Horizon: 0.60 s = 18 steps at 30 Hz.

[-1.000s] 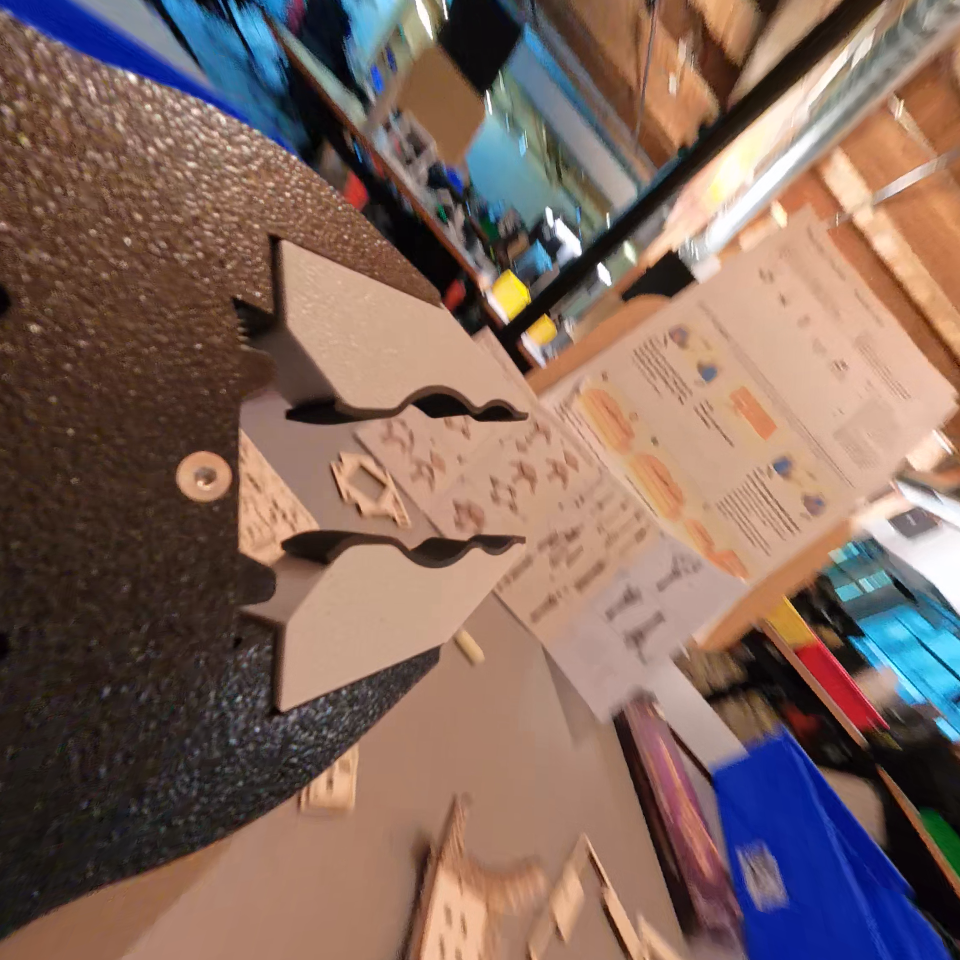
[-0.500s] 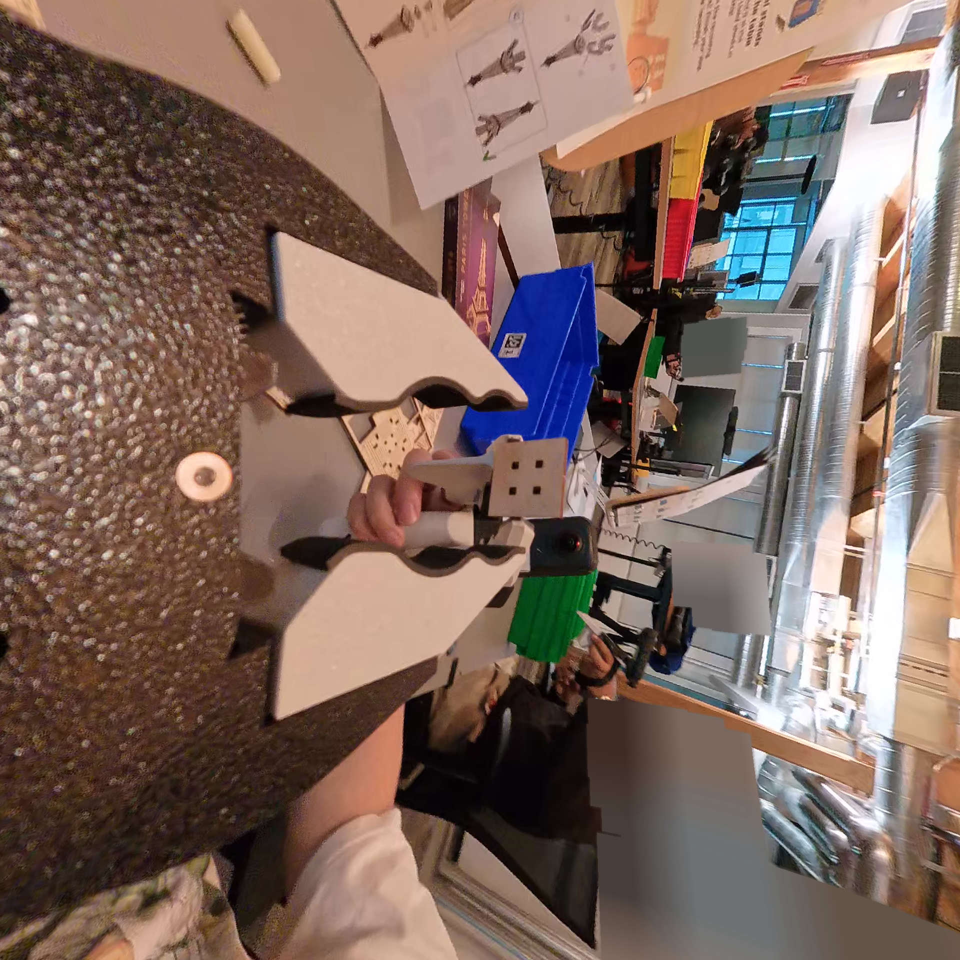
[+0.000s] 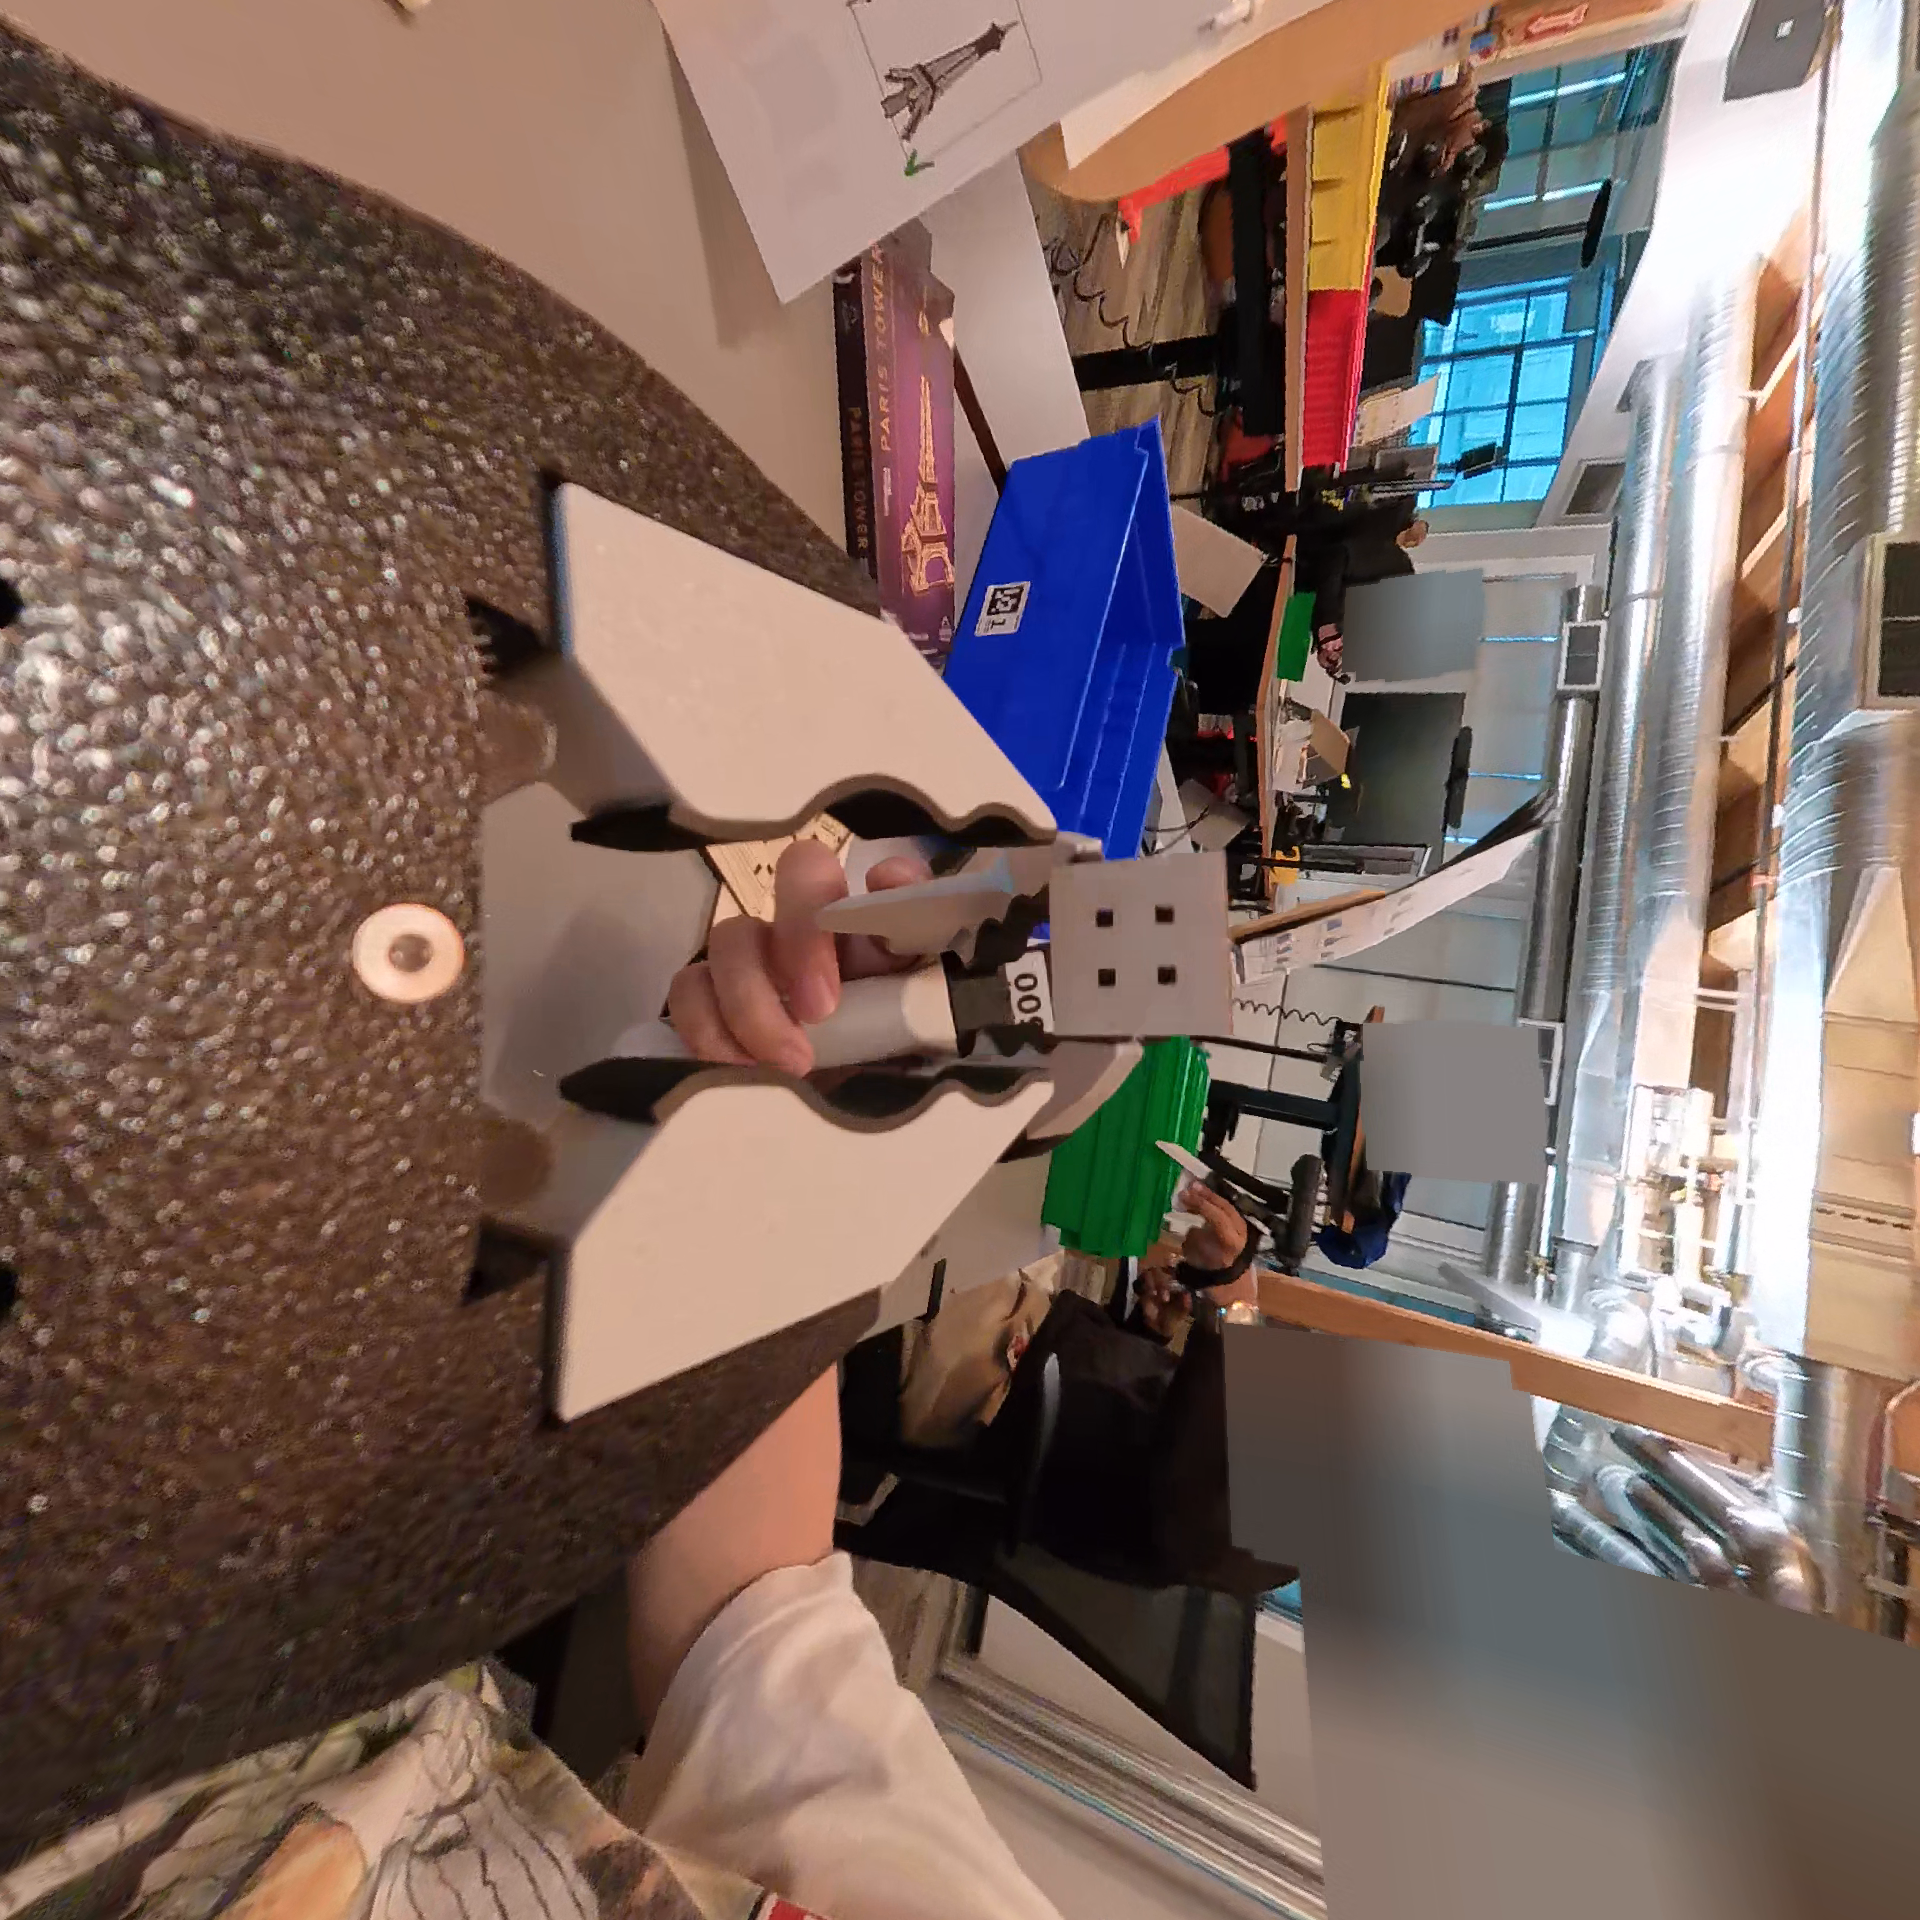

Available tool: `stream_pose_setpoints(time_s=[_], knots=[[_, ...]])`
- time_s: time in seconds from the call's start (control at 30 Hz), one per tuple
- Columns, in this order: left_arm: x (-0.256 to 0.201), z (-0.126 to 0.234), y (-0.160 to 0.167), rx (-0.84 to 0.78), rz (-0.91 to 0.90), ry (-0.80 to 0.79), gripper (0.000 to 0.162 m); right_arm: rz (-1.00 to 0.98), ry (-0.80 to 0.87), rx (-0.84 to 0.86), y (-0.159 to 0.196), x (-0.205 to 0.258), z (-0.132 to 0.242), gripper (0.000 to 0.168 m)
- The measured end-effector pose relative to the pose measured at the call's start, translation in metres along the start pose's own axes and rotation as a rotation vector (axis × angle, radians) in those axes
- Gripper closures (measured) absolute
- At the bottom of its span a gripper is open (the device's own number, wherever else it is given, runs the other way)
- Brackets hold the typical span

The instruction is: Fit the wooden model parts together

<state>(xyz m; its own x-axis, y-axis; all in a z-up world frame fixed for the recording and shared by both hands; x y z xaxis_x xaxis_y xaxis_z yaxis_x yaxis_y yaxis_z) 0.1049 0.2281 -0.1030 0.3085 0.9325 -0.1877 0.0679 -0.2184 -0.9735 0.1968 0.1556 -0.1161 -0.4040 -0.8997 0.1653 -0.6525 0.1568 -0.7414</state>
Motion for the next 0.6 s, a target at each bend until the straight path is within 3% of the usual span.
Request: stream_pose_setpoints(time_s=[0.23,0.6], knots=[[-0.014,-0.007,-0.003,0.044,-0.130,-0.100,0.124,-0.037,-0.052,-0.102,-0.004,0.003,0.002,0.139],[-0.019,-0.006,-0.009,0.026,-0.049,-0.127,0.126,-0.036,-0.106,-0.126,-0.002,0.007,-0.001,0.139]])
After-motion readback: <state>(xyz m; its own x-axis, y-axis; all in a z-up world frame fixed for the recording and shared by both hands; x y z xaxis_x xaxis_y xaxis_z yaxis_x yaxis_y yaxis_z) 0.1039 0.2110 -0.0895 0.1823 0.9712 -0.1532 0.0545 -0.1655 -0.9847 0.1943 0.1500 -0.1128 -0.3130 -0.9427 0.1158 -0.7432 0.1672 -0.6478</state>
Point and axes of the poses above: each gripper's, where its closed fingertips meet, z back along the fingers, y out of its underside, x = y × z across the jaws, the point moved 7 cm from there along z, back along the fingers, and after that the axes turned 15 degrees about -y, right-handed, at the moved point
